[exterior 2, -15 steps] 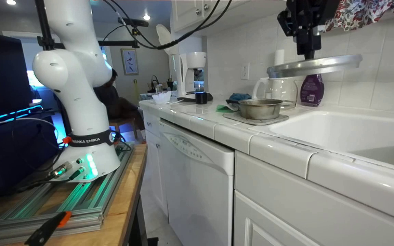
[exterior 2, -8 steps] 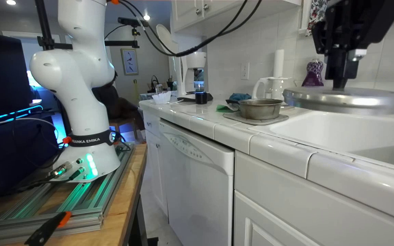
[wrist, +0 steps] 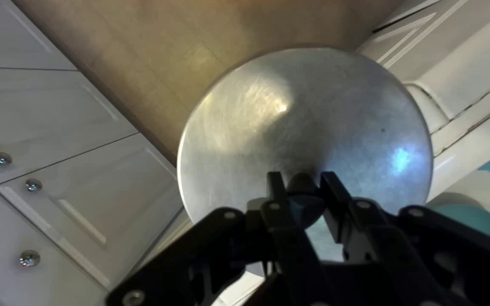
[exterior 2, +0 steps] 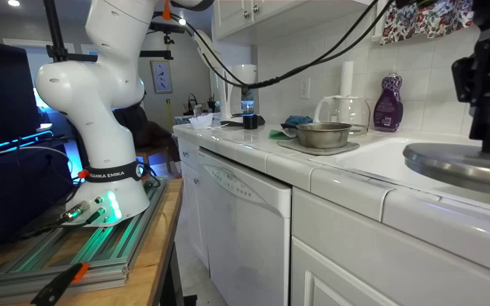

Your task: Pick up the lid from the pot and put it on the counter

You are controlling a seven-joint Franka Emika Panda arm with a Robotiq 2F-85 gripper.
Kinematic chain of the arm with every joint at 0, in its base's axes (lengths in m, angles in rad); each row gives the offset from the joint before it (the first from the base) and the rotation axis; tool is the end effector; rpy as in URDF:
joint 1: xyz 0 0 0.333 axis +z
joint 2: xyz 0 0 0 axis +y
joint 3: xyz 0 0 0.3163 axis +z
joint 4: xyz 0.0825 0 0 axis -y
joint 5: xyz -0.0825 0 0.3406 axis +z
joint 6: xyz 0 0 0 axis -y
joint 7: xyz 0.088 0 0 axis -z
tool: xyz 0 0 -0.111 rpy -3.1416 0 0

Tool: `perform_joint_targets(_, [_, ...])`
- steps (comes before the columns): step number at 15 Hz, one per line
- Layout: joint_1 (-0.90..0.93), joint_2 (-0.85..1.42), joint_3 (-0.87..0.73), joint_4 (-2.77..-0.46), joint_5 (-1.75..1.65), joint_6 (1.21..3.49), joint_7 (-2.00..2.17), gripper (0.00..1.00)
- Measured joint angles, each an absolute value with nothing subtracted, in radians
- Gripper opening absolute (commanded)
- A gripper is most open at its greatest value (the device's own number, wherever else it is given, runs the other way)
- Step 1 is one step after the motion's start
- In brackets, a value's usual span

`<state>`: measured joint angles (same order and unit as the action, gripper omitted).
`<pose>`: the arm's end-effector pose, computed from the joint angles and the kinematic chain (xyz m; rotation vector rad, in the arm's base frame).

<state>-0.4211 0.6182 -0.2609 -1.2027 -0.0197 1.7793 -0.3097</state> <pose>0.5575 -0.3943 0.4342 2.9598 -0.4825 -0.1502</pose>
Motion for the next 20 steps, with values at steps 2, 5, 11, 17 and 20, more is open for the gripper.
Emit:
perform_joint_targets(2, [-0.435, 0.678, -0.254, -1.124, -0.020, 1.779, -0.267, 0.06])
perform_joint_targets(5, [-0.457, 0.744, -0.230, -1.025, -0.019, 1.779, -0.229, 0.06])
perform_joint_targets(11, [-0.489, 0.846, -0.187, -0.881, 0.006, 1.779, -0.179, 0.06])
perform_joint_targets(17, [-0.510, 0.928, -0.164, -0.782, 0.012, 1.778, -0.159, 0.06])
perform_joint_targets(20, [-0.517, 0.965, -0.155, -0.741, 0.012, 1.776, -0.152, 0.06])
